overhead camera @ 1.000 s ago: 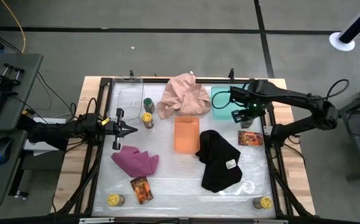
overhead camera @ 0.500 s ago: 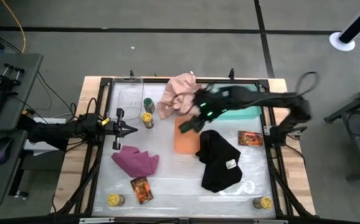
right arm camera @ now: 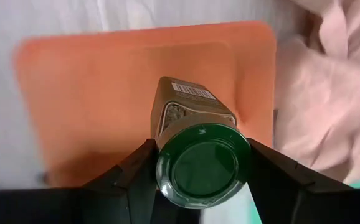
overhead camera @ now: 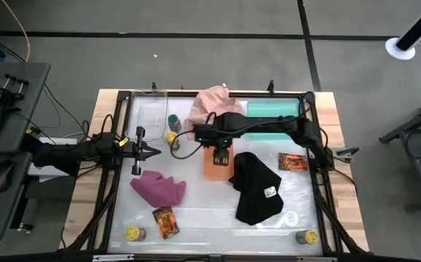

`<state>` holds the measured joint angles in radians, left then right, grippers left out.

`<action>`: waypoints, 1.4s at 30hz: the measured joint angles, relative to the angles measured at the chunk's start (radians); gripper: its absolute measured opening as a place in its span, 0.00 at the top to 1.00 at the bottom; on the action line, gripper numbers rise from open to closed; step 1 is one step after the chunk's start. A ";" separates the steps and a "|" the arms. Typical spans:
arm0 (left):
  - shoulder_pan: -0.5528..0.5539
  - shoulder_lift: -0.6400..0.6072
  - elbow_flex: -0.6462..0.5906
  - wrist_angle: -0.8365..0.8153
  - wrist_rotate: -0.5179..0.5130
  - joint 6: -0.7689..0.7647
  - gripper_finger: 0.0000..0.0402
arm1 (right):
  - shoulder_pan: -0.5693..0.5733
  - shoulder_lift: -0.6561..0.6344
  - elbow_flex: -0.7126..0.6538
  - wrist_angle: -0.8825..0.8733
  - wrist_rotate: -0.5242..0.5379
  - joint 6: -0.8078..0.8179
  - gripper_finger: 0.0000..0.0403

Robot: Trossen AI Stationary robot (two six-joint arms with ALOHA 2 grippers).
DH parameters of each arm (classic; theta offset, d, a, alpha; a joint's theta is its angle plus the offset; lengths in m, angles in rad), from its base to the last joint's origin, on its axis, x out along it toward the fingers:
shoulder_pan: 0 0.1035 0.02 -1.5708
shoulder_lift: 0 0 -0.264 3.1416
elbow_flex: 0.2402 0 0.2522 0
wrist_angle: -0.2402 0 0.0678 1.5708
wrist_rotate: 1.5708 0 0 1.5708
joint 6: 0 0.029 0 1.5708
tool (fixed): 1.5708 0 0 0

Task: Sort spices by type
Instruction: Put the right green seasoning bottle into the orange bin, then put the green seasoning bottle into the orange bin

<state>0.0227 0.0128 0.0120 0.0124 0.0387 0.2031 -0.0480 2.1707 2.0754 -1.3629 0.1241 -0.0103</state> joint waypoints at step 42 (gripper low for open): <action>0.000 0.000 0.000 0.000 -0.001 0.000 1.00 | -0.073 0.001 0.245 -0.038 0.045 -0.141 0.34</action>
<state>0.0227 0.0128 0.0116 0.0124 0.0372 0.2028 -0.1211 2.1721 2.3203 -1.4009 0.1691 -0.1511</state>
